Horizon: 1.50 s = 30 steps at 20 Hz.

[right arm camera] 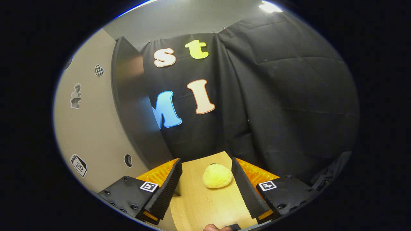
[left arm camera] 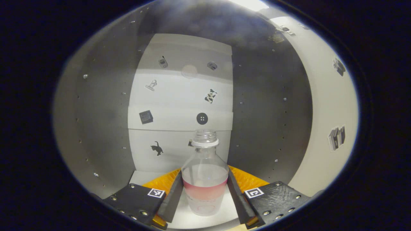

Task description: Open the cabinet door with the right hand, grasp the bottle in the cabinet with the left hand and place it on the coaster, then close the cabinet door with the right hand.

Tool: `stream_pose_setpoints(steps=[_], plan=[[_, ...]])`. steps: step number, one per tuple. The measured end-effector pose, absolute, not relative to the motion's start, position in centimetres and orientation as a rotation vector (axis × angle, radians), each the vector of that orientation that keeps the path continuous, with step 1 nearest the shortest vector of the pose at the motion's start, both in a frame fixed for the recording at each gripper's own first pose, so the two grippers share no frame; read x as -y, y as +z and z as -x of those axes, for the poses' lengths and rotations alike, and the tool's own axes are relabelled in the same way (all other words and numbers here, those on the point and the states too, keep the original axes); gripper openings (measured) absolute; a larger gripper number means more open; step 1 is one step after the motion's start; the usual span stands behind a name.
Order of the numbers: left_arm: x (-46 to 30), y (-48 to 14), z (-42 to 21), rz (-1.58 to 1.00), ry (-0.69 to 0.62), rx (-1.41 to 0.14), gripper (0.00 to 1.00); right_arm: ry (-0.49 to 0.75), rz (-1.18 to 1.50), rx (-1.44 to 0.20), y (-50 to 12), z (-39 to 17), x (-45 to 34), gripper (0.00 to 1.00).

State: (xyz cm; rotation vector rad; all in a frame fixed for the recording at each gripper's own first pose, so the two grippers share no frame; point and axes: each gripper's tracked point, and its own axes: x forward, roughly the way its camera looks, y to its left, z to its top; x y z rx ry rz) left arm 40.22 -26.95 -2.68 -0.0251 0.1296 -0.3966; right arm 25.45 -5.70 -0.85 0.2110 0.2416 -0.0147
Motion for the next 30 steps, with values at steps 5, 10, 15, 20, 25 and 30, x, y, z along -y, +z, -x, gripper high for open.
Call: stream_pose_setpoints(steps=[5,10,15,20,25,30], plan=[[25.2,-1.5,-37.7,0.042,-0.369,-0.109,0.74,0.020,-0.182,-0.214,-0.1,-26.0,5.2,0.98],[22.2,0.1,-33.2,0.065,-0.363,-0.092,0.72,0.021,-0.152,-0.206,-0.3,-25.2,4.0,0.98],[17.4,0.9,-27.8,0.015,-0.299,-0.071,0.74,0.072,-0.167,-0.181,1.1,-23.5,1.7,0.98],[13.4,-1.4,-22.1,0.013,-0.227,-0.093,0.72,0.058,-0.181,-0.173,1.2,-21.9,0.7,0.98],[9.9,-7.1,-15.6,-0.063,-0.143,-0.157,0.72,0.123,-0.201,-0.218,0.6,-20.2,-1.7,0.98],[7.2,-13.7,-7.8,-0.020,-0.072,-0.231,0.73,0.118,-0.165,-0.197,1.4,-18.8,-2.3,0.98]])
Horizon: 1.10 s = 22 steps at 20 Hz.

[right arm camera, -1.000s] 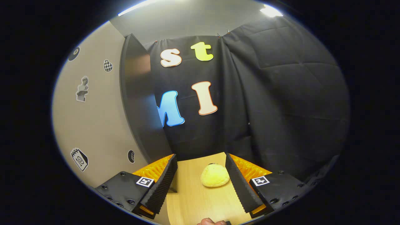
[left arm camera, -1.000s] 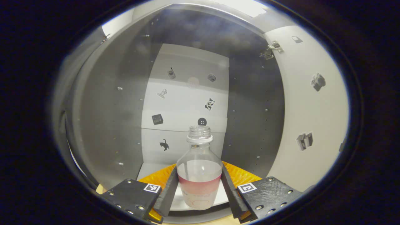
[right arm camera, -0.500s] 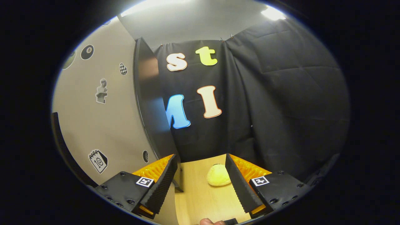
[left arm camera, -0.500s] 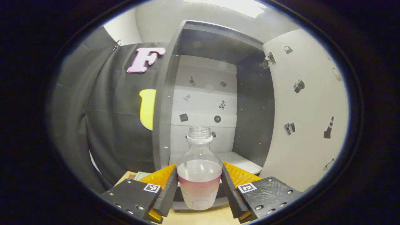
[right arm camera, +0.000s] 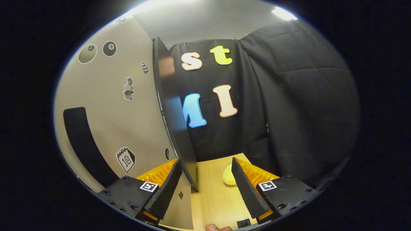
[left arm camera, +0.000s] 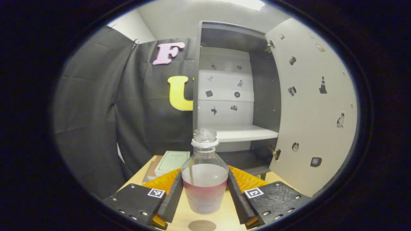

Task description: Open the cabinet door with the right hand, grasp the bottle in the cabinet with the left hand and place it on the coaster, then close the cabinet door with the right hand.

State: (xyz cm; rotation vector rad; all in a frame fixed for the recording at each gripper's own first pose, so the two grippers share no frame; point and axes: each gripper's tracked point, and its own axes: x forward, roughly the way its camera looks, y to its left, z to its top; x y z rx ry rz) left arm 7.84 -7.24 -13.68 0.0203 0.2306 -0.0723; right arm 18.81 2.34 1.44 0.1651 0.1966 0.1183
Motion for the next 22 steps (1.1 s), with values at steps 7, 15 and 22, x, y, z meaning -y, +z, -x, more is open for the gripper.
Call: stream_pose_setpoints(steps=[7,15,22], plan=[[3.5,-20.6,-2.9,0.053,-0.020,-0.225,0.74,0.081,-0.226,-0.207,0.7,-16.9,-1.2,0.97],[5.3,-28.5,-2.3,-0.022,-0.022,-0.215,0.75,-0.011,-0.101,-0.201,0.6,-15.3,0.7,0.98],[7.0,-32.8,-4.0,-0.052,0.007,-0.230,0.73,-0.120,-0.138,-0.241,-0.9,-16.3,4.7,0.98]])
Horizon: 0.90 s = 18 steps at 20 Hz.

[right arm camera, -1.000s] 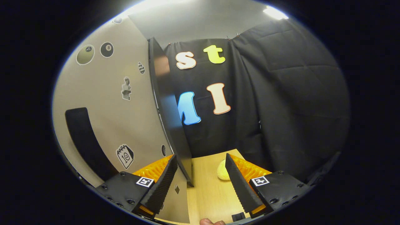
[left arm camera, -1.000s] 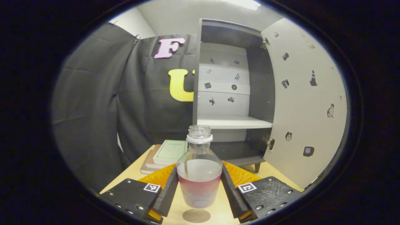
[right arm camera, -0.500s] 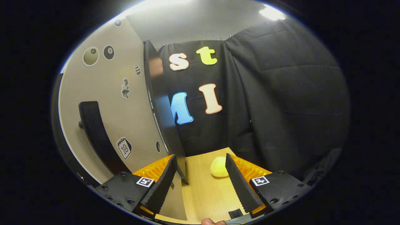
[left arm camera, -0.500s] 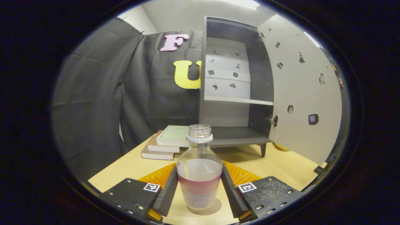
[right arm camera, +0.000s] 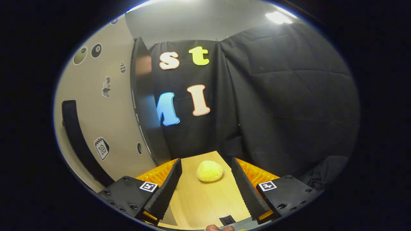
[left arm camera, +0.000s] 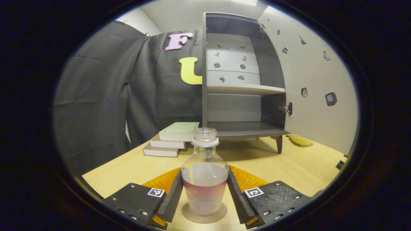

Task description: Open the cabinet door with the right hand, grasp the bottle in the cabinet with the left hand and place it on the coaster, then close the cabinet door with the right hand.

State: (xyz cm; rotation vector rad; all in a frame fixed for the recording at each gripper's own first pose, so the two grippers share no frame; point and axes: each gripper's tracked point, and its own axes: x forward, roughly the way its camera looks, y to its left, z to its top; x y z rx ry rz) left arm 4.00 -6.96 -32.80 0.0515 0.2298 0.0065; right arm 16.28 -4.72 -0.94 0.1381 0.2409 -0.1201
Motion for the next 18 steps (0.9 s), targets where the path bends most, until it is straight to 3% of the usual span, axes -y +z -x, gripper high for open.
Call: stream_pose_setpoints(steps=[7,11,12,14,15,16,17,18], plan=[[7.1,-34.1,-3.1,-0.079,-0.001,-0.246,0.79,-0.138,-0.112,-0.295,-2.9,-15.8,5.5,0.98],[7.3,-34.1,-3.1,-0.059,0.001,-0.267,0.77,-0.126,-0.125,-0.306,-3.4,-16.2,5.3,0.98],[7.3,-34.1,-3.1,-0.063,0.004,-0.274,0.76,-0.126,-0.129,-0.306,-3.5,-16.3,5.3,0.93],[7.5,-33.9,-3.3,-0.071,0.000,-0.280,0.73,-0.121,-0.133,-0.308,-3.8,-16.6,5.3,0.98],[7.9,-33.8,-3.3,-0.074,-0.007,-0.284,0.76,-0.116,-0.135,-0.314,-3.9,-16.7,5.3,0.98],[8.1,-33.5,-3.4,-0.077,-0.010,-0.283,0.90,-0.114,-0.135,-0.319,-4.1,-16.7,5.3,0.98],[8.2,-33.0,-3.3,-0.078,-0.009,-0.279,0.87,-0.115,-0.136,-0.323,-4.3,-16.8,5.4,0.93],[8.1,-32.4,-3.3,-0.076,-0.007,-0.272,0.90,-0.121,-0.139,-0.321,-4.3,-16.8,5.6,0.98]])
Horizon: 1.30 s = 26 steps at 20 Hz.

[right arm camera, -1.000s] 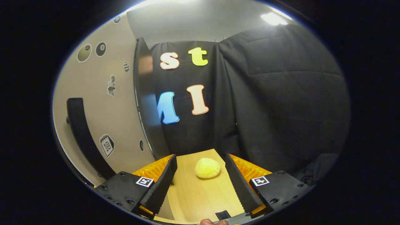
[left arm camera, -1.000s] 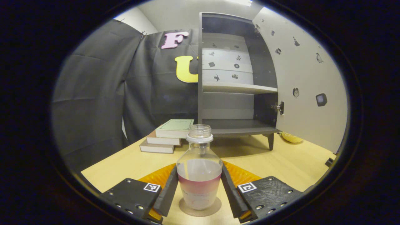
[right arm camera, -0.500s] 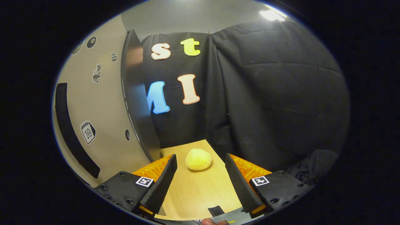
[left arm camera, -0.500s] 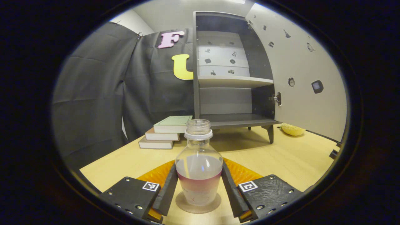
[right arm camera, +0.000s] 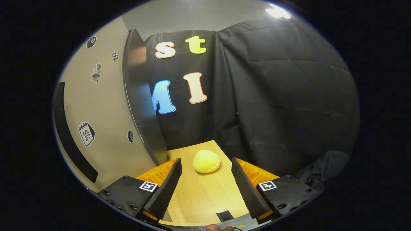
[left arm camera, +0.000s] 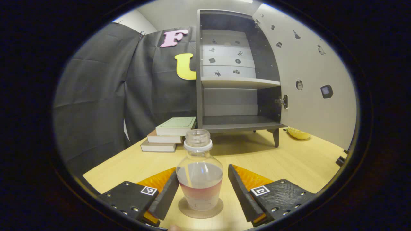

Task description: Open the cabinet door with the right hand, grasp the bottle in the cabinet with the left hand and place it on the coaster, then close the cabinet door with the right hand.

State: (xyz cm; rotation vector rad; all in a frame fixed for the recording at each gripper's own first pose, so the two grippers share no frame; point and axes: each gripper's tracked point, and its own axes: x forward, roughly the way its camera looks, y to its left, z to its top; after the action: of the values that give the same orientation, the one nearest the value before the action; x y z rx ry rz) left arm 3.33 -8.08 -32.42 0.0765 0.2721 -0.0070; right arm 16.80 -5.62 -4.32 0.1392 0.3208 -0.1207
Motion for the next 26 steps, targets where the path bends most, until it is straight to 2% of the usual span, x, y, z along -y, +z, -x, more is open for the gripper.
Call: stream_pose_setpoints(steps=[5,6,7,10,15,18,20,25,26], plan=[[7.1,-29.0,-3.0,-0.080,0.029,-0.236,0.90,-0.127,-0.193,-0.323,-5.1,-17.1,6.2,0.98],[7.0,-27.8,-3.1,-0.080,0.033,-0.225,0.87,-0.129,-0.199,-0.321,-5.2,-17.2,6.4,0.98],[6.9,-26.7,-2.9,-0.078,0.036,-0.216,0.90,-0.129,-0.206,-0.318,-5.3,-17.3,6.5,0.98],[7.0,-24.8,-1.7,-0.023,0.074,-0.250,0.87,-0.155,-0.231,-0.321,-6.4,-17.6,7.6,0.98],[9.6,-20.3,1.4,-0.001,0.096,-0.254,0.89,-0.163,-0.265,-0.304,-7.6,-18.2,8.6,0.98],[10.0,-16.7,2.4,-0.002,0.097,-0.241,0.87,-0.147,-0.226,-0.286,-7.8,-18.6,8.8,0.98],[10.1,-15.0,2.3,0.003,0.095,-0.249,0.89,-0.125,-0.203,-0.267,-7.6,-18.8,8.4,0.98],[9.8,-9.5,1.2,0.058,0.121,-0.195,0.87,-0.028,-0.105,-0.241,-7.5,-19.1,7.0,0.98],[9.6,-8.1,1.0,0.046,0.135,-0.180,0.89,-0.005,-0.093,-0.238,-7.3,-19.1,6.7,0.98]])
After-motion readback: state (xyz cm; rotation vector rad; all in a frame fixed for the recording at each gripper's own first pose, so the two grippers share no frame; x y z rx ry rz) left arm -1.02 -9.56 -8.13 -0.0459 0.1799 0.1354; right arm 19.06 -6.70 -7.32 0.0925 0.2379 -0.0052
